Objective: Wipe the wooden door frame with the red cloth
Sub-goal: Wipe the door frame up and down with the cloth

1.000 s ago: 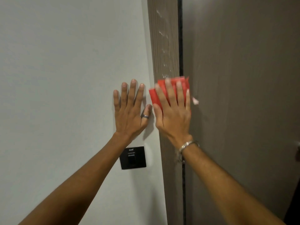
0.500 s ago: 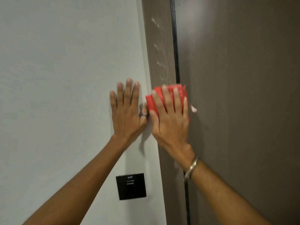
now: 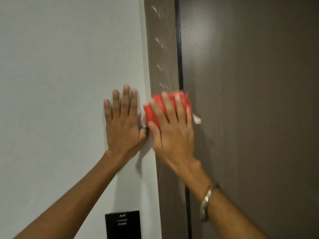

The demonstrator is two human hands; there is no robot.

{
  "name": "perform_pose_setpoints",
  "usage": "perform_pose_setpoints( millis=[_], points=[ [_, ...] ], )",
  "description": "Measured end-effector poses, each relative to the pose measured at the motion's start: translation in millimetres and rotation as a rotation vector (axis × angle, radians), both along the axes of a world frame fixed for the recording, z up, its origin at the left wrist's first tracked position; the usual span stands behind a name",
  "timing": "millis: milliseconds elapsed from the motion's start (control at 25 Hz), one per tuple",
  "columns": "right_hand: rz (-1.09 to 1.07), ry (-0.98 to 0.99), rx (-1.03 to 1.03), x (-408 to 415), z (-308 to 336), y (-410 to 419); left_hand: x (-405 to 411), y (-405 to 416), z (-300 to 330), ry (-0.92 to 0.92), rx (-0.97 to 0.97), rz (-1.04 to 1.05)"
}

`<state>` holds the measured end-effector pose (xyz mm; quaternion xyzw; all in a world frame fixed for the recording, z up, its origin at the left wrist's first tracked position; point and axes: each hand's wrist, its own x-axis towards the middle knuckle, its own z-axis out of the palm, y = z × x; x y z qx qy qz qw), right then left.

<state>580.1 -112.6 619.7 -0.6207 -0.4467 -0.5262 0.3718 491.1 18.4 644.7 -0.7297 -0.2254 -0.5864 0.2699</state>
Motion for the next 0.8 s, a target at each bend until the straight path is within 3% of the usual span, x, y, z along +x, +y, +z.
perform_pose_setpoints(
  millis=[80,160,240,440,520,640,800],
  points=[
    [-0.018,-0.026,-0.007,5.0,48.9,-1.3,5.4,-5.8,10.4,-0.003,-0.004,0.002],
    [-0.015,-0.021,0.009,7.3,53.0,1.7,6.1,-6.3,11.5,-0.006,-0.015,-0.009],
    [-0.037,0.007,0.029,3.8,14.7,5.8,3.5,-4.2,4.0,0.0,-0.013,-0.035],
    [-0.118,0.023,-0.093,-6.1,-151.2,-3.1,-9.8,3.0,-21.3,0.02,0.004,-0.009],
    [-0.118,0.013,-0.115,-2.4,-166.8,-5.6,-12.7,7.4,-22.6,0.043,0.018,0.001],
    [-0.073,-0.01,-0.082,3.3,-101.6,-1.2,-12.7,10.3,-7.7,0.046,0.035,-0.009],
    [-0.061,-0.072,0.012,9.7,47.9,6.5,-6.5,3.6,36.8,0.033,0.011,-0.043]
  ],
)
